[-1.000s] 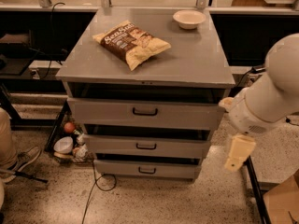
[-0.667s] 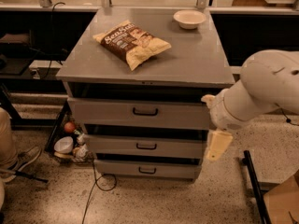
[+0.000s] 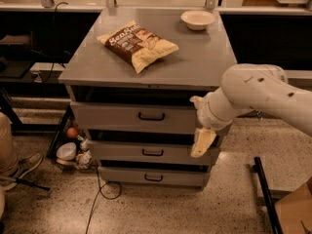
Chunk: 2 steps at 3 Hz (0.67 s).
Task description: Open top drawer
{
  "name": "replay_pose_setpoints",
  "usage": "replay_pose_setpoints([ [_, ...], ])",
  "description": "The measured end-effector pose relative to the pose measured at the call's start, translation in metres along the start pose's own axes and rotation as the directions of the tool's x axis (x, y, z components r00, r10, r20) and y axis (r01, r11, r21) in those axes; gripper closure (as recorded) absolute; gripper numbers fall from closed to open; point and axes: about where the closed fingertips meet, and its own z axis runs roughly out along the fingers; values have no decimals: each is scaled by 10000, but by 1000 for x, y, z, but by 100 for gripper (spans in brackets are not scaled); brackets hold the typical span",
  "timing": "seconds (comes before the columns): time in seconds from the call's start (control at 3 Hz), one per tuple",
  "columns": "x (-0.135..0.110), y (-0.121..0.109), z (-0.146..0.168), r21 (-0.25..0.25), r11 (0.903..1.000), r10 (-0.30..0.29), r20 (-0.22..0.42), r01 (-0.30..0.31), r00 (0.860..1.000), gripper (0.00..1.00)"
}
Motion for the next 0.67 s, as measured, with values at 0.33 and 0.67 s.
replay_pose_setpoints([
  [0.33,-2,-21,26,74,9999,134,274,-136,9995,0],
  [0.67,2,-37,51,-11,9993,367,425,-367,9984,0],
])
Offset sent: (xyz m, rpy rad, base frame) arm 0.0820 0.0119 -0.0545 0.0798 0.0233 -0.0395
